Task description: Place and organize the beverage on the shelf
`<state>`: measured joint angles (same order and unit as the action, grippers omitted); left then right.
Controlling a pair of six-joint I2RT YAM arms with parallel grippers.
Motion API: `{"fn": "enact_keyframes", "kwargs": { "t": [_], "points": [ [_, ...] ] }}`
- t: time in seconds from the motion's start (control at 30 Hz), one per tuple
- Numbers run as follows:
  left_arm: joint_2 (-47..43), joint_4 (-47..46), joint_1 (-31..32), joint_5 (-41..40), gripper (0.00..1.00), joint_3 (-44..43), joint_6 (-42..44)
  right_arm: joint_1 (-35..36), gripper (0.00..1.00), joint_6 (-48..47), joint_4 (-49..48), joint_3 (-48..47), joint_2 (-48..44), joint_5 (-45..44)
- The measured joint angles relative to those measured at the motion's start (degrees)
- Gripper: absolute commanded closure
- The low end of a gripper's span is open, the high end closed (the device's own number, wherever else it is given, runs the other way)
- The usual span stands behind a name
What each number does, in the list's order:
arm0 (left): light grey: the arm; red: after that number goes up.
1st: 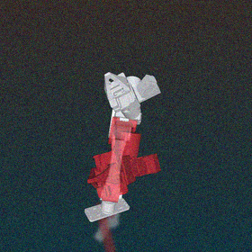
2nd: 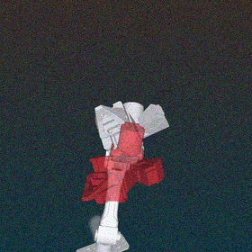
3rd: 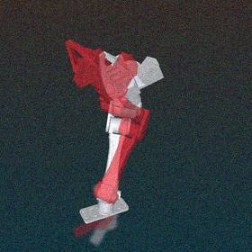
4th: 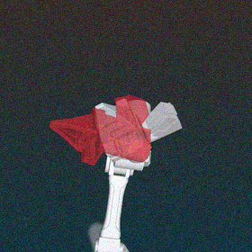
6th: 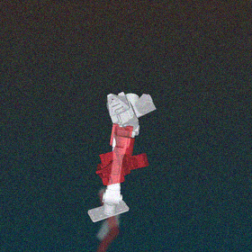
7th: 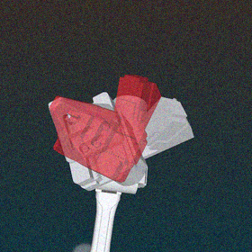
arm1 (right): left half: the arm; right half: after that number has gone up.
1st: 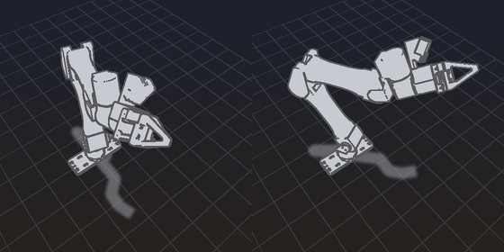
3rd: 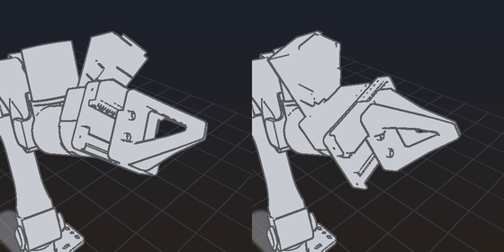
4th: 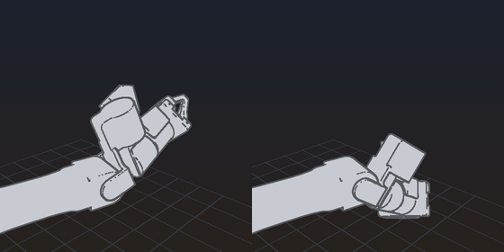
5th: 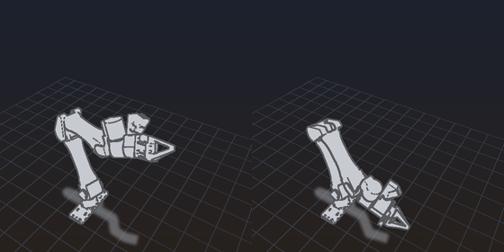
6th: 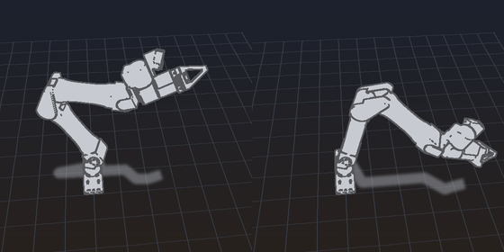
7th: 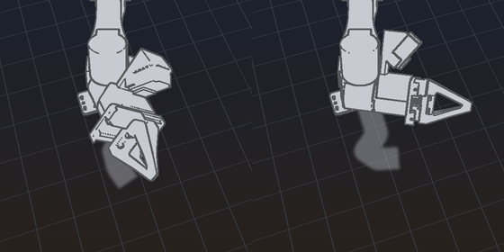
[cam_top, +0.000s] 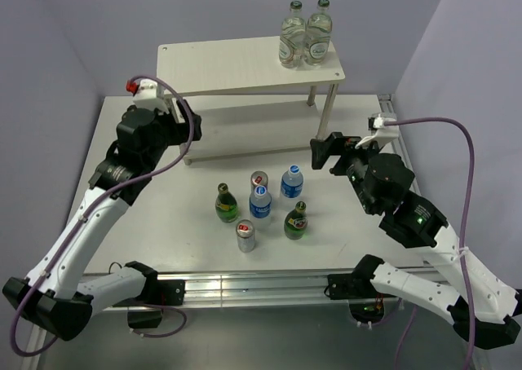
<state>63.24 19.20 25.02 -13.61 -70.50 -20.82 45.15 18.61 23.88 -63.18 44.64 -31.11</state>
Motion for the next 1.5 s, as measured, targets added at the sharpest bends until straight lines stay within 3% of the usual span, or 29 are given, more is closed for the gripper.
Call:
{"fn": "enact_keyframes", "kwargs": {
  "t": [0.27, 0.57, 0.8, 1.1, 1.3, 1.5],
  "points": [
    [-8.5, -2.54, -0.07, -2.56, 0.01, 6.03, 1.68, 0.0, 0.06, 1.14, 0.55, 1.9, -1.49, 0.35],
    [-1.55, 0.04, 0.94, 0.68, 0.01, 5.86, 0.07, 1.4, 0.05, 10.38, 1.29, 17.16, -8.83, -6.36],
    [-1.84, 1.9, 13.2, -5.44, 0.01, 7.28, -4.5, 1.49, 0.05, 14.8, 4.61, 20.04, -11.21, -9.6],
    [-2.45, 1.66, 27.56, -15.45, 0.01, 19.39, -13.14, 1.49, 0.05, 15.76, 5.01, 20.76, -12.11, -10.08],
    [-2.54, 0.72, 29.0, -18.01, 0.01, 26.25, -16.39, 1.49, 0.05, 16.31, 5.03, 23.3, -12.46, -10.08],
    [0.2, -3.02, 29.03, -20.92, 0.04, 26.51, -16.52, 1.49, 0.05, 16.37, 5.03, 23.45, -13.38, -10.1]
  ]
}}
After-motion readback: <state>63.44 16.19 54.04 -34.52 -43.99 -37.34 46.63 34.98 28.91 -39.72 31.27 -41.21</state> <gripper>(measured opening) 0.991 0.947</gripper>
